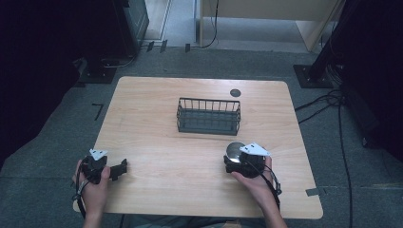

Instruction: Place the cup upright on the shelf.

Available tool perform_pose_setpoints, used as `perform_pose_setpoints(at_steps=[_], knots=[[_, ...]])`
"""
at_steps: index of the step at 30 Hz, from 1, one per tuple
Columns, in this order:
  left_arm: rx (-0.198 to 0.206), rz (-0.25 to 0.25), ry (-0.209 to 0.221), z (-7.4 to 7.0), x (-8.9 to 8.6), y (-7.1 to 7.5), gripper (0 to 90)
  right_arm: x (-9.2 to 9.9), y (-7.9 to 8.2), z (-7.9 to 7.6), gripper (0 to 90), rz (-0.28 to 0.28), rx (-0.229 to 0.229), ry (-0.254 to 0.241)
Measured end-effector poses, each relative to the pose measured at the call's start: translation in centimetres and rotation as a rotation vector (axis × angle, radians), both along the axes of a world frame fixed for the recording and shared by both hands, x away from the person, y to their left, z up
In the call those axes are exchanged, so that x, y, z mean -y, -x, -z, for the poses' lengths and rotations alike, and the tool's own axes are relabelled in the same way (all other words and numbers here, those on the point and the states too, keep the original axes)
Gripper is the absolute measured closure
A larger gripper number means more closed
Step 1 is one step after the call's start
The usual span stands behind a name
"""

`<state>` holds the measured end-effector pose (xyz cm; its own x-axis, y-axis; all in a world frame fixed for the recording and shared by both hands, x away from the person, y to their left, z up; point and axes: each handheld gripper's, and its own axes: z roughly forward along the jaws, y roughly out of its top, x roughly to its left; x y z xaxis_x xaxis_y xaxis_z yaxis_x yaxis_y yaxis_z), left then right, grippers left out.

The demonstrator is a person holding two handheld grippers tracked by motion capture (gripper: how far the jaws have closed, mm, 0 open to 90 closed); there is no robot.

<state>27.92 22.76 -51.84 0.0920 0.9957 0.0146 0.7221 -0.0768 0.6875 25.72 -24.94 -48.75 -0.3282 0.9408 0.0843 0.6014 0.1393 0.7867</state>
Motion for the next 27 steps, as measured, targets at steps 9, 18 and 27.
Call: perform_pose_setpoints(at_steps=[9, 18, 27], knots=[[-0.001, 0.000, 0.000, 0.0, 0.0, 0.0, 0.0, 0.1, 0.0, -0.5, 17.8, 0.013, 0.009, 0.015], [-0.001, 0.000, 0.000, 0.0, 0.0, 0.0, 0.0, 0.7, -0.3, -2.1, 18.3, 0.016, 0.034, -0.001], [-0.001, 0.000, 0.000, 0.0, 0.0, 0.0, 0.0, 0.5, -0.8, -3.4, 18.3, -0.003, 0.053, -0.011]])
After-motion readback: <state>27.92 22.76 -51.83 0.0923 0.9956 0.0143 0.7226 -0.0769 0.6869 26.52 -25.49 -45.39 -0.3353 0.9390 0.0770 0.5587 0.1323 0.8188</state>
